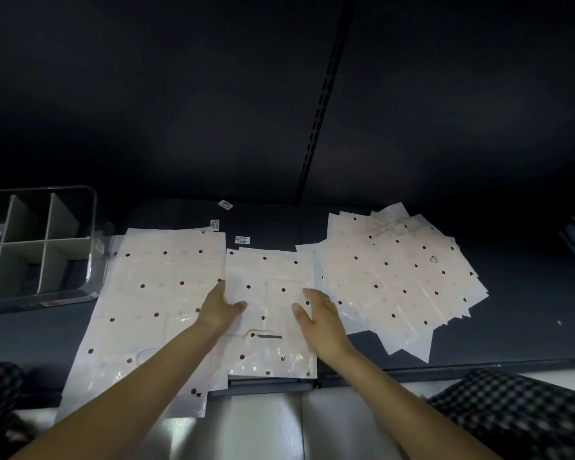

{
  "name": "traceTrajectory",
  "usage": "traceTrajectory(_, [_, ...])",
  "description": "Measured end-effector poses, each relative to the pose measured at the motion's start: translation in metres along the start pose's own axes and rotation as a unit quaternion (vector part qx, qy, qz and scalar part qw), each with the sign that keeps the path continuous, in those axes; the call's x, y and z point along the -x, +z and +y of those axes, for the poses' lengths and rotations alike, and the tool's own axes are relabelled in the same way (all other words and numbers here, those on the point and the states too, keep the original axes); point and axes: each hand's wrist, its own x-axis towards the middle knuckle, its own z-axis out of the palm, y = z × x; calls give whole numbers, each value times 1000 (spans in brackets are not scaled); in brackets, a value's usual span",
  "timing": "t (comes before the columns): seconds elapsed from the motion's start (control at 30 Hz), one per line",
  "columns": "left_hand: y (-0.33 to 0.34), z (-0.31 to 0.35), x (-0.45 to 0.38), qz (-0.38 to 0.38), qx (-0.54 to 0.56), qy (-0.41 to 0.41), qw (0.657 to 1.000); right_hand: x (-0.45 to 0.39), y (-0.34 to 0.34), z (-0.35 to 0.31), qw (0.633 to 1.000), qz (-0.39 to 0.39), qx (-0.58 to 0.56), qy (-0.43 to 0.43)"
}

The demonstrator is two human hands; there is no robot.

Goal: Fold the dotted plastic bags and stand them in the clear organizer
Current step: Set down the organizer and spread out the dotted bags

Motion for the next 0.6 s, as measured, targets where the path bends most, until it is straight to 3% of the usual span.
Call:
traceTrajectory(0.1, [4,-2,-3,4,-1,37,999,-10,-1,15,999,1,2,50])
traceTrajectory(0.2, [10,-6,-4,3,-8,75,997,-16,-1,19,999,-31,-14,37])
traceTrajectory(0.27, [12,-8,-1,43,-71,124,989,-22,-9,23,1000,4,-16,24])
traceTrajectory(0.33, [11,-10,2,120,-214,187,951,-27,-24,33,994,94,50,20])
traceTrajectory(0.4, [10,-15,4,139,-332,273,892,-30,-45,52,978,162,121,55])
traceTrajectory(0.5, [15,-25,11,22,-434,350,830,-26,-72,88,959,190,159,138])
traceTrajectory(0.6, [24,-48,14,-95,-513,321,790,-17,-84,113,957,176,149,176])
